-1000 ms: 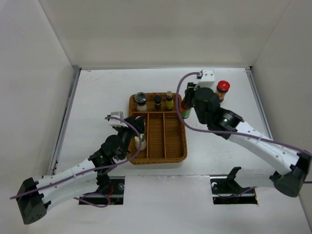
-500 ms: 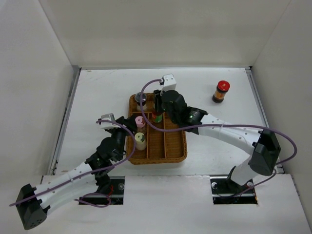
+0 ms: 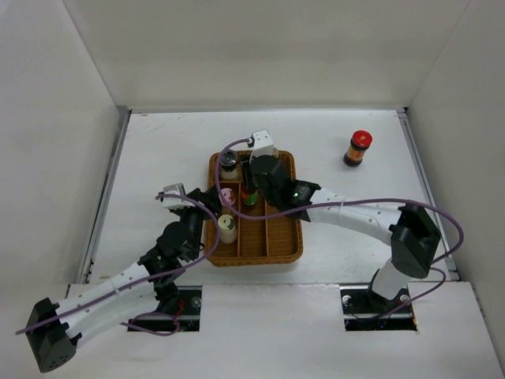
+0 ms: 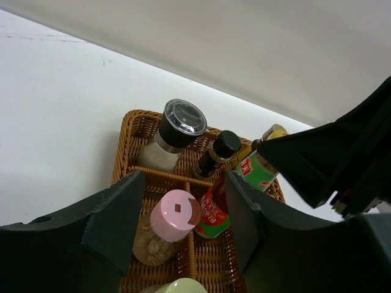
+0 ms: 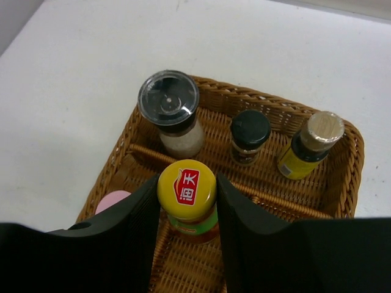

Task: Organize the condiment bottles

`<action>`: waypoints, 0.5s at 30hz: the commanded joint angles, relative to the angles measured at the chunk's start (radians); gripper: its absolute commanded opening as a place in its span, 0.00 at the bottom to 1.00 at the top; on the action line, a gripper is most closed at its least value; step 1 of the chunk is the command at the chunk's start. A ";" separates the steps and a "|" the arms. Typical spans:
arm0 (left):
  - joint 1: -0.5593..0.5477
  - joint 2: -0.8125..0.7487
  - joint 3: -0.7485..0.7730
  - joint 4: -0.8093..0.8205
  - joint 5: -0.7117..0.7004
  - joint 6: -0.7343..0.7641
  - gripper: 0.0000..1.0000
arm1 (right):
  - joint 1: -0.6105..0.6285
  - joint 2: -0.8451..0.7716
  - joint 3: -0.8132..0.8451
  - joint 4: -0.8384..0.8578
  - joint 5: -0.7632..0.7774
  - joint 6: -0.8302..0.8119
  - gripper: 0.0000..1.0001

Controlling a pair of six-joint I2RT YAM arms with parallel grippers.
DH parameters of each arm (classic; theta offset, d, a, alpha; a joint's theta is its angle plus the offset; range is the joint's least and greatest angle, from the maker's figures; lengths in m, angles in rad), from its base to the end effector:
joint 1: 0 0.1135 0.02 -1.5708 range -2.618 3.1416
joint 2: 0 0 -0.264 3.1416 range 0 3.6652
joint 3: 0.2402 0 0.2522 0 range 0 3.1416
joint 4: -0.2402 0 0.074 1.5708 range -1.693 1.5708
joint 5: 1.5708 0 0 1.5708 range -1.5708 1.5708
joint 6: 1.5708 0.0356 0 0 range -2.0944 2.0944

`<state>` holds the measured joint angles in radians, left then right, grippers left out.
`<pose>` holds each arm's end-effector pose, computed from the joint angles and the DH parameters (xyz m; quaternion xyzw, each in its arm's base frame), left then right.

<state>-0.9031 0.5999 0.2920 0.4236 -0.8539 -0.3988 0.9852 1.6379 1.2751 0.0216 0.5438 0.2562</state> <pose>0.1142 -0.1015 0.2567 -0.1484 0.6634 -0.1928 0.7076 0.2289 0.3119 0.3111 -0.1358 0.7904 0.1447 0.5796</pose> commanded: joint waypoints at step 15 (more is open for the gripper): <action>0.023 -0.042 -0.021 0.049 -0.031 -0.009 0.54 | 0.017 0.007 -0.060 0.216 0.065 0.012 0.47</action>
<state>-0.8898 0.5652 0.2787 0.4271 -0.8658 -0.4004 0.9962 1.6653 1.2091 0.1059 0.5873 0.2447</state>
